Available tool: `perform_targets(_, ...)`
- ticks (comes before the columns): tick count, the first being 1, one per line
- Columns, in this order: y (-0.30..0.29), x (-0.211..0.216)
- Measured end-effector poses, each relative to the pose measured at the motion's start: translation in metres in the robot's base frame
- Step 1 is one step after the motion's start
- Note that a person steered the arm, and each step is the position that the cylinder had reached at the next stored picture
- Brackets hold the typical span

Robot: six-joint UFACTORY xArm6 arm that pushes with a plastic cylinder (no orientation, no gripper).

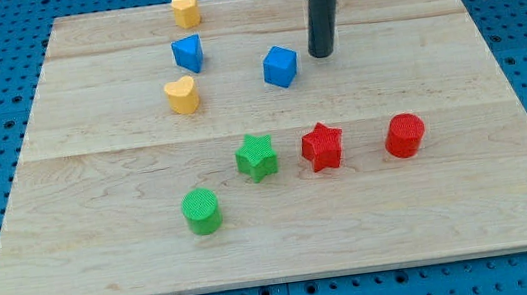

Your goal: Put the blue triangle to the top left side of the yellow heart

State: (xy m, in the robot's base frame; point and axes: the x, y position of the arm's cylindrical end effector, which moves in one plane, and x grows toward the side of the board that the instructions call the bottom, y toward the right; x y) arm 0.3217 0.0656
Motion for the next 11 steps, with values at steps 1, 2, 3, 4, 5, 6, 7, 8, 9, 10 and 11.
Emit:
perform_targets(1, -0.047, 0.015)
perform_targets(2, -0.046, 0.051)
perform_targets(3, -0.057, 0.038)
perform_targets(4, -0.042, -0.009)
perform_targets(5, -0.092, -0.043)
perform_targets(6, -0.164, -0.041)
perform_targets(7, -0.173, -0.025)
perform_targets(8, -0.144, -0.003)
perform_targets(9, -0.112, 0.035)
perform_targets(10, -0.121, 0.074)
perform_targets(11, -0.151, 0.106)
